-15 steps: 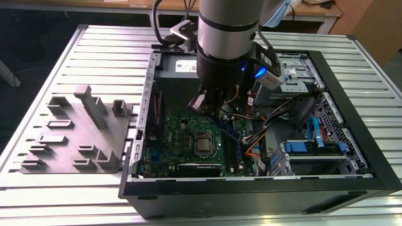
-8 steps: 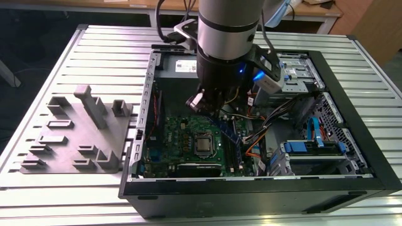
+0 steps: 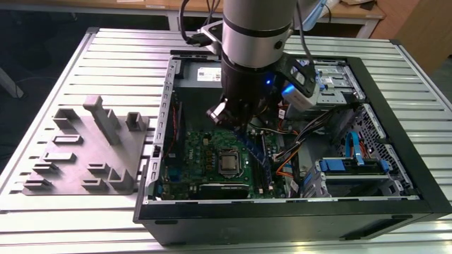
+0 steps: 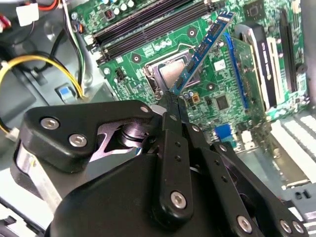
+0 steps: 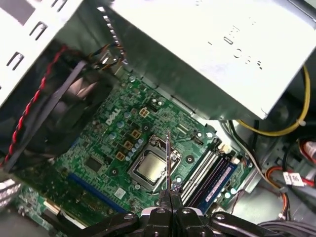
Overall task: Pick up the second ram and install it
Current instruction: 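Insert the second ram into the second slot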
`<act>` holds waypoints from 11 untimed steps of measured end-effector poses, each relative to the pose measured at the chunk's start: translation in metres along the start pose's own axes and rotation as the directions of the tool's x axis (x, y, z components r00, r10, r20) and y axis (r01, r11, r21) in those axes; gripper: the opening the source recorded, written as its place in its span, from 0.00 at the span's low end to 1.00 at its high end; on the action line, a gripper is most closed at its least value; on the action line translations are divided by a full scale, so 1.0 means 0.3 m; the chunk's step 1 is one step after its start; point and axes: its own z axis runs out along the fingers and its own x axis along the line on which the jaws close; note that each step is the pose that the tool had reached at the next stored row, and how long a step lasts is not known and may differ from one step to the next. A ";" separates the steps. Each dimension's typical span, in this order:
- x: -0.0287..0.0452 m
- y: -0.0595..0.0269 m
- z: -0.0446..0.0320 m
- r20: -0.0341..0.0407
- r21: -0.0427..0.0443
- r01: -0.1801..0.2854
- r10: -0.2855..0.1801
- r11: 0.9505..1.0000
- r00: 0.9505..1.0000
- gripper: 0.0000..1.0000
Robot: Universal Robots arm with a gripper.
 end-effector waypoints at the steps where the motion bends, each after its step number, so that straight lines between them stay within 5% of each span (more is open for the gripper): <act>1: 0.000 0.000 0.000 0.000 0.000 -0.016 0.016 1.000 1.000 0.08; 5: 0.000 0.000 0.002 0.001 0.002 -0.080 0.080 0.997 0.997 0.08; 11: 0.000 0.000 0.008 0.004 0.005 -0.193 0.193 0.981 0.981 0.08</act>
